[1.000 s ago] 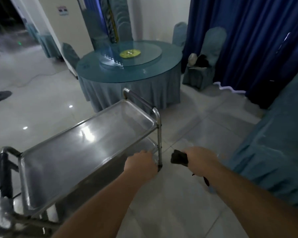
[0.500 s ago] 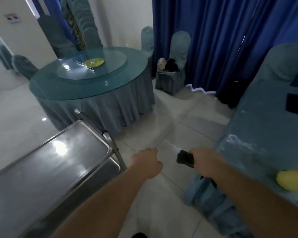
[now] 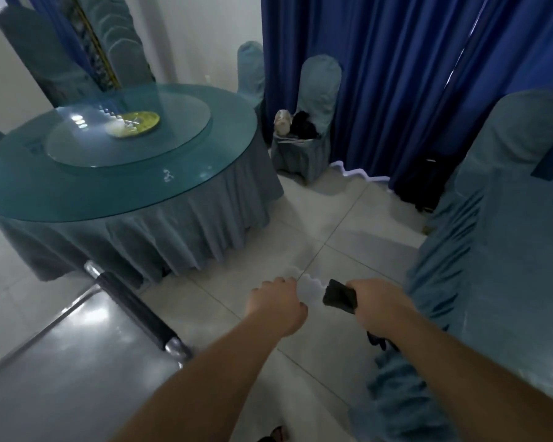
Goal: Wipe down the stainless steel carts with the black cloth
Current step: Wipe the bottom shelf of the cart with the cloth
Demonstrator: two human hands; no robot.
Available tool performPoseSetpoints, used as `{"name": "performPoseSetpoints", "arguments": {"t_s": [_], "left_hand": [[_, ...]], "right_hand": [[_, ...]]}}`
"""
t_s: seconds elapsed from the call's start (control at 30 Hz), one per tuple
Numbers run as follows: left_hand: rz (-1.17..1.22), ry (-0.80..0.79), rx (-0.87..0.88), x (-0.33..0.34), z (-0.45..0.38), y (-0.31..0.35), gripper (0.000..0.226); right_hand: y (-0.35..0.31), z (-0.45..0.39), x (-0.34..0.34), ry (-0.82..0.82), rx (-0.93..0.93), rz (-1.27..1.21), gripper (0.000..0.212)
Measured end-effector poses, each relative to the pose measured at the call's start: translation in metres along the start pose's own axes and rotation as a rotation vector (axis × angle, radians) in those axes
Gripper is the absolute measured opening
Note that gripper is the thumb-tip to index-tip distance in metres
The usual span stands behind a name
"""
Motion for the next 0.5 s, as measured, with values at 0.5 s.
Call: {"name": "performPoseSetpoints", "arguments": {"t_s": [0.5], "left_hand": [[0.102, 0.025, -0.159, -0.095, -0.211, -0.066, 0.051]], "right_hand": [[-0.003, -0.278, -0.065, 0.014, -0.113, 0.008, 0.02]]}}
Point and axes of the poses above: each hand's wrist, its own z-axis away from the middle knuckle, its own x-axis out of the palm, y = z × x, the point moved 4 cm from there along -z, towards the middle knuckle, and after that the axes turned 13 degrees about z, right-handed, at the moved point
